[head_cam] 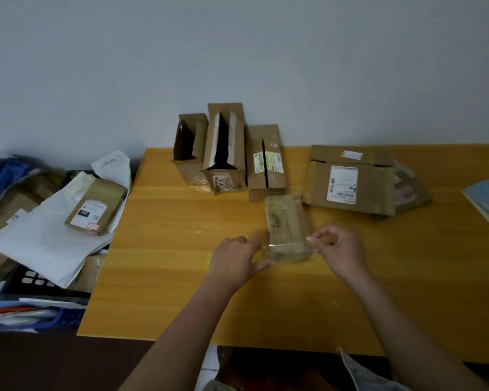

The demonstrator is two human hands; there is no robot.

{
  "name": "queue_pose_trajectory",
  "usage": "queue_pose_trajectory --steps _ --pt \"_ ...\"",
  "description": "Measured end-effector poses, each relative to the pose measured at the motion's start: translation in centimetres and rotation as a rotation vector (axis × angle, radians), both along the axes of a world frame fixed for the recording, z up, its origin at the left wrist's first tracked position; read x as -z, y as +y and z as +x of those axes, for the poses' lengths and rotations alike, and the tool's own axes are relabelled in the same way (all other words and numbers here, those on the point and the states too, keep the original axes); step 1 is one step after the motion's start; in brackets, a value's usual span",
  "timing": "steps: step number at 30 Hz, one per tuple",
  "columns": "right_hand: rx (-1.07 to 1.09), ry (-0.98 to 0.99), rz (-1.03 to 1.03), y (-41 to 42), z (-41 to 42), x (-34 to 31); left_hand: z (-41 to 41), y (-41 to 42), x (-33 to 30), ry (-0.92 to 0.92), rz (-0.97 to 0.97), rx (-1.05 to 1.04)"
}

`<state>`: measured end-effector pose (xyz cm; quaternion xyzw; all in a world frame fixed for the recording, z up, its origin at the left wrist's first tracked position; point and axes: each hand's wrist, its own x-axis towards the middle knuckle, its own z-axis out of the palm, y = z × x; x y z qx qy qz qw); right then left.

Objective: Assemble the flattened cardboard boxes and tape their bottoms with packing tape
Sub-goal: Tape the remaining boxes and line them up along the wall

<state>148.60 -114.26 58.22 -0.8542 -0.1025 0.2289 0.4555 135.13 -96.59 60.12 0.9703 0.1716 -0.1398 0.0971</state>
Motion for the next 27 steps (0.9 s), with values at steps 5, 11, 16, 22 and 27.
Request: queue_pose_trajectory --steps 5,11,16,22,27 --pt "0.043 0.019 -0.015 -2.0 0.6 1.9 1.2 -2.2 1.0 -0.028 0.053 -0.002" --pt "0.013 0.060 0.031 -2.2 1.4 3.5 2.2 -2.5 1.7 -0.013 0.099 -0.014" --pt "-0.015 0.098 0.043 -1.8 1.6 4.1 2.4 -2.5 2.1 0.000 0.119 -0.021" --pt "-0.006 0.145 0.030 -1.3 1.7 4.6 2.8 -2.4 3.0 0.008 0.101 -0.041" --pt "0.019 0.270 -0.017 -1.2 1.9 6.0 2.7 -2.2 4.4 0.009 0.061 -0.046"
